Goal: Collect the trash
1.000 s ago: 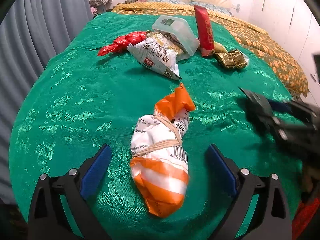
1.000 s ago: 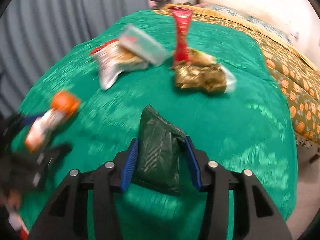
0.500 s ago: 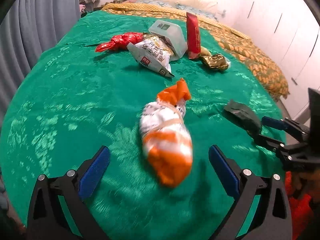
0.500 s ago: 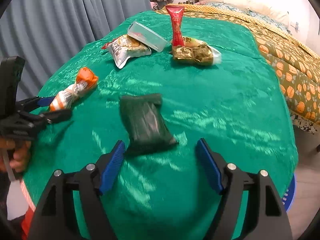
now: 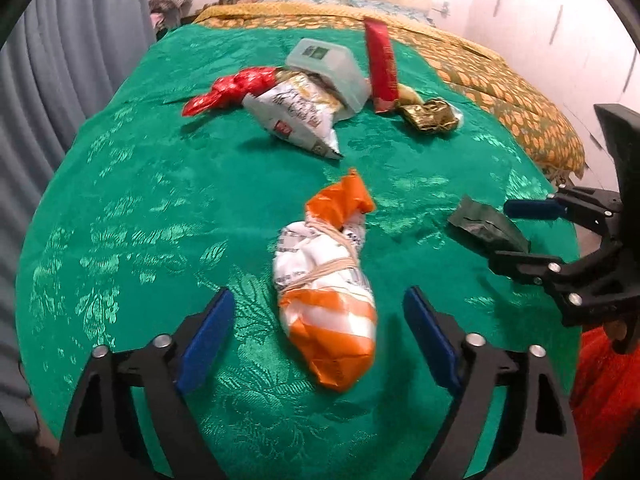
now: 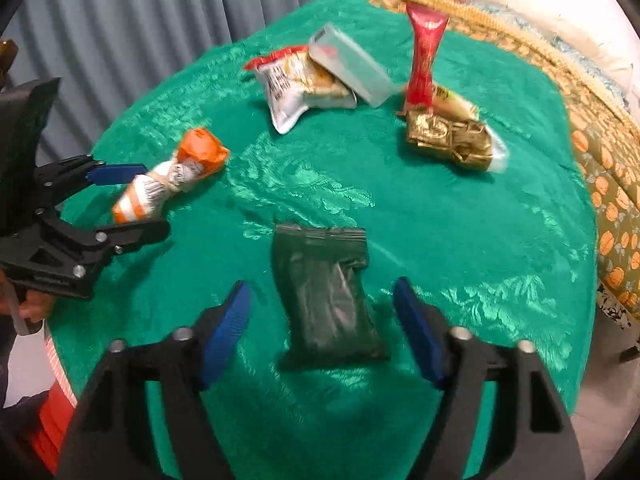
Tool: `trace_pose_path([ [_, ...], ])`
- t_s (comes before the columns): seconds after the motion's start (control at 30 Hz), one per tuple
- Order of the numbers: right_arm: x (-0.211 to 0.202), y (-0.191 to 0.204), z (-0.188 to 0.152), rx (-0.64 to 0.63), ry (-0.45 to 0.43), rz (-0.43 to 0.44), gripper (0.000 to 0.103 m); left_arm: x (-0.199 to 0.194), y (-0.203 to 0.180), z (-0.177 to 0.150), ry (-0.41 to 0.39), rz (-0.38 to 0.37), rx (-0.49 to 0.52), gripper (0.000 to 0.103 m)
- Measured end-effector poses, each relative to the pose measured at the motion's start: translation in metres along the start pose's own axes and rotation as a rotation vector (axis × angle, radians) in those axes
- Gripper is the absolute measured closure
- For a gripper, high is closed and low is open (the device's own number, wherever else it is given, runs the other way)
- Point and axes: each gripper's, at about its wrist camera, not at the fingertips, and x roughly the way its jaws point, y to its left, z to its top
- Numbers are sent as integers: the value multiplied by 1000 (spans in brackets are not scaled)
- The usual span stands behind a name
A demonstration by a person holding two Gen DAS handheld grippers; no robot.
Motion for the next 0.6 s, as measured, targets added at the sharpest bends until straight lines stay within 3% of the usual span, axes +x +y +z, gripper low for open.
trace_pose_path([
  [0.07,2,-3,1,14,20,2,50,0,0,0,5,13,0,29],
  [0.13,-2,-3,-1,23,19,-4,65,0,-3,-1,7,21,12,52],
  [0.17,-6,-4,-4,33,11,-7,67,1,-4,-1,9,19,17,59],
  [0.43,-48,-6,-27,74,-85,17,70,-24,-18,-2,-61,-10,8,62],
  [0.6,-71,-25,-48,119,-128,17,70,-30,-43,1,-65,-43,26,62],
])
